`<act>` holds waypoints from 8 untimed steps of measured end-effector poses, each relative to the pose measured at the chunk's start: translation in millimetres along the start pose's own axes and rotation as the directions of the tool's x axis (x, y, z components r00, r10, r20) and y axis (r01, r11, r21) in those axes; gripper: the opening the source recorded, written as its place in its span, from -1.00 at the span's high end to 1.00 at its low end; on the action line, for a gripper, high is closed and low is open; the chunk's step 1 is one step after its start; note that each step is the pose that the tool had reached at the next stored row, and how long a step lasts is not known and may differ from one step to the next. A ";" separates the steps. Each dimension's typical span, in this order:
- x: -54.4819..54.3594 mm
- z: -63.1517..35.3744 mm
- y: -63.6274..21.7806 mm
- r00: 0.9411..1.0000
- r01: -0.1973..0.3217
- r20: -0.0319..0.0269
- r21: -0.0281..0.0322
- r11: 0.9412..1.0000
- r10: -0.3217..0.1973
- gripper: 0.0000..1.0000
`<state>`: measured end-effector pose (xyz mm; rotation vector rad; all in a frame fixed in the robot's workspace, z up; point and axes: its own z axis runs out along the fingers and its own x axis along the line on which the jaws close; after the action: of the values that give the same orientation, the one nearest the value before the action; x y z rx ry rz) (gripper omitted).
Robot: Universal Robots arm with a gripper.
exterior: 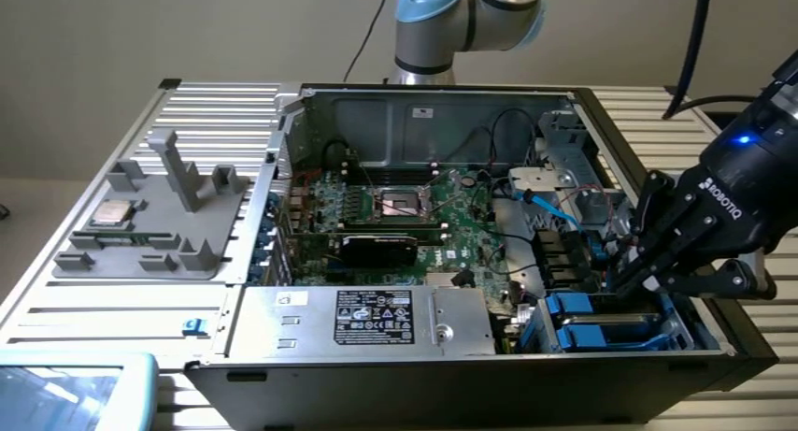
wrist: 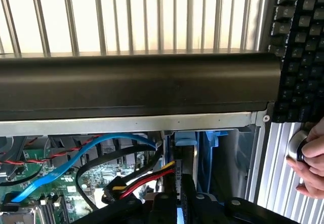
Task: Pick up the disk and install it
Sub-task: 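Insert the second disk wire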
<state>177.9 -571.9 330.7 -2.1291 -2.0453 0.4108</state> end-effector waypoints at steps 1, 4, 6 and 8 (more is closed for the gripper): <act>0.4 0.2 0.0 1.000 -0.001 0.000 0.000 1.000 0.001 0.67; 2.1 0.7 0.1 1.000 -0.009 -0.003 0.001 1.000 0.009 0.67; 3.1 0.9 0.2 1.000 -0.016 -0.004 0.002 1.000 0.016 0.67; 3.3 1.3 0.3 1.000 -0.027 -0.008 0.003 1.000 0.027 0.67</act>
<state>177.9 -568.7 329.0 -2.1553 -2.0126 0.4079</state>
